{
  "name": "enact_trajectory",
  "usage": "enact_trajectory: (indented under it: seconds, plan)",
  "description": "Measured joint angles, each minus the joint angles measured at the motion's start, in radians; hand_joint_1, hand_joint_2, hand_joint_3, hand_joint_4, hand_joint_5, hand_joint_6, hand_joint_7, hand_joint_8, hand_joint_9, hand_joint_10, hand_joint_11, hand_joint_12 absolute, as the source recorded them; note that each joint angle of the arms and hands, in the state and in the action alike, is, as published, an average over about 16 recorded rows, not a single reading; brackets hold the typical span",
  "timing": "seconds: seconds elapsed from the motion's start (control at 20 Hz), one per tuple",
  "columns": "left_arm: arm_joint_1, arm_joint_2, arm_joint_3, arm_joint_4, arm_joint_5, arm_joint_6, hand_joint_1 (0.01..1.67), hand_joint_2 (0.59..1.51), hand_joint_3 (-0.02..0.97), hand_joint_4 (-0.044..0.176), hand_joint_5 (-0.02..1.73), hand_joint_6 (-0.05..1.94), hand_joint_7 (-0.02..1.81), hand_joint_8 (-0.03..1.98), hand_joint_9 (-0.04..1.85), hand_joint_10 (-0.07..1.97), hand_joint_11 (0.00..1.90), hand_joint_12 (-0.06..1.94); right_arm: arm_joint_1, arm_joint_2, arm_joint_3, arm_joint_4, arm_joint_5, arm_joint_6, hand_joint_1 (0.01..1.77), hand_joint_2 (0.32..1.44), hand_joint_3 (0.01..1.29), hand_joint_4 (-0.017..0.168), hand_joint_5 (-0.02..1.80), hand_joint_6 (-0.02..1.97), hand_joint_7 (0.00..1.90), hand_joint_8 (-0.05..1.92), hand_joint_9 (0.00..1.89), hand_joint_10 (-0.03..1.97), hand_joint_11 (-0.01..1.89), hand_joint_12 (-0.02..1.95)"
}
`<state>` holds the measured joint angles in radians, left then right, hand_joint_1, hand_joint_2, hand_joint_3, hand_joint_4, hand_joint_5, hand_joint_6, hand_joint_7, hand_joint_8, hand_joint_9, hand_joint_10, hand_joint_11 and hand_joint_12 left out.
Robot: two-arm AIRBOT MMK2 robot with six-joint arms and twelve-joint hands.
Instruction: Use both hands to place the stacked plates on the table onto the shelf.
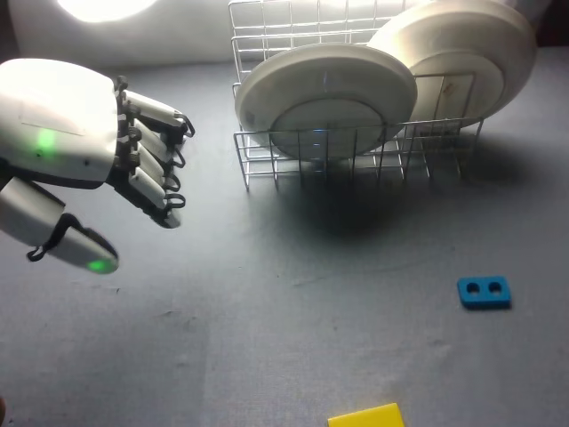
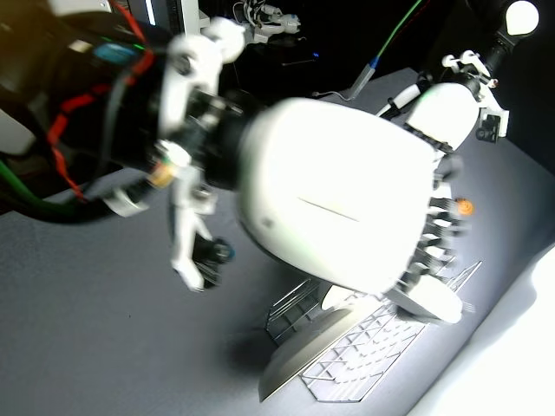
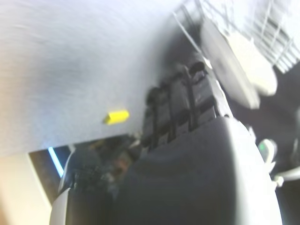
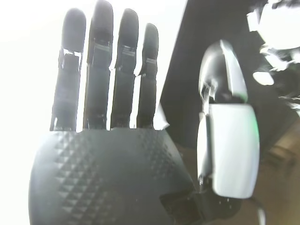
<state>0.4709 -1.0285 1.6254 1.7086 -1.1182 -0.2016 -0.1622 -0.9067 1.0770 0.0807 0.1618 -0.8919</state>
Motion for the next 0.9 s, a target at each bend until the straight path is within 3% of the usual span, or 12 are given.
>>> enact_trajectory:
  seconds: [0.35, 0.5, 0.6, 0.9]
  plan:
    - [-0.035, 0.008, -0.080, -0.001, -0.009, 0.053, 0.34, 1.372, 0.005, 0.020, 0.96, 1.39, 1.11, 1.47, 1.05, 1.54, 0.89, 1.74, -0.019, 0.163, -0.136, 0.043, 0.000, -0.148, 0.45, 1.26, 0.01, -0.005, 1.15, 1.44, 1.28, 1.47, 1.30, 1.51, 1.31, 1.79]
    - [-0.043, 0.010, -0.097, 0.002, -0.013, 0.061, 0.47, 1.379, 0.000, 0.037, 1.09, 1.72, 1.26, 1.80, 1.23, 1.86, 1.16, 1.90, -0.034, 0.210, -0.170, 0.062, 0.005, -0.185, 0.46, 1.31, 0.01, -0.006, 1.22, 1.77, 1.36, 1.79, 1.41, 1.83, 1.51, 1.91]
    - [-0.047, 0.010, -0.106, 0.004, -0.016, 0.066, 0.55, 1.376, -0.003, 0.050, 1.16, 1.84, 1.34, 1.91, 1.34, 1.92, 1.31, 1.92, -0.043, 0.231, -0.186, 0.074, 0.007, -0.209, 0.48, 1.34, 0.01, -0.007, 1.27, 1.89, 1.42, 1.89, 1.48, 1.92, 1.60, 1.91]
    - [-0.052, 0.010, -0.117, 0.010, -0.021, 0.078, 0.67, 1.356, -0.010, 0.083, 1.22, 1.84, 1.44, 1.92, 1.50, 1.94, 1.53, 1.92, -0.060, 0.262, -0.213, 0.080, 0.013, -0.237, 0.56, 1.37, 0.02, -0.010, 1.33, 1.91, 1.50, 1.91, 1.57, 1.93, 1.68, 1.91]
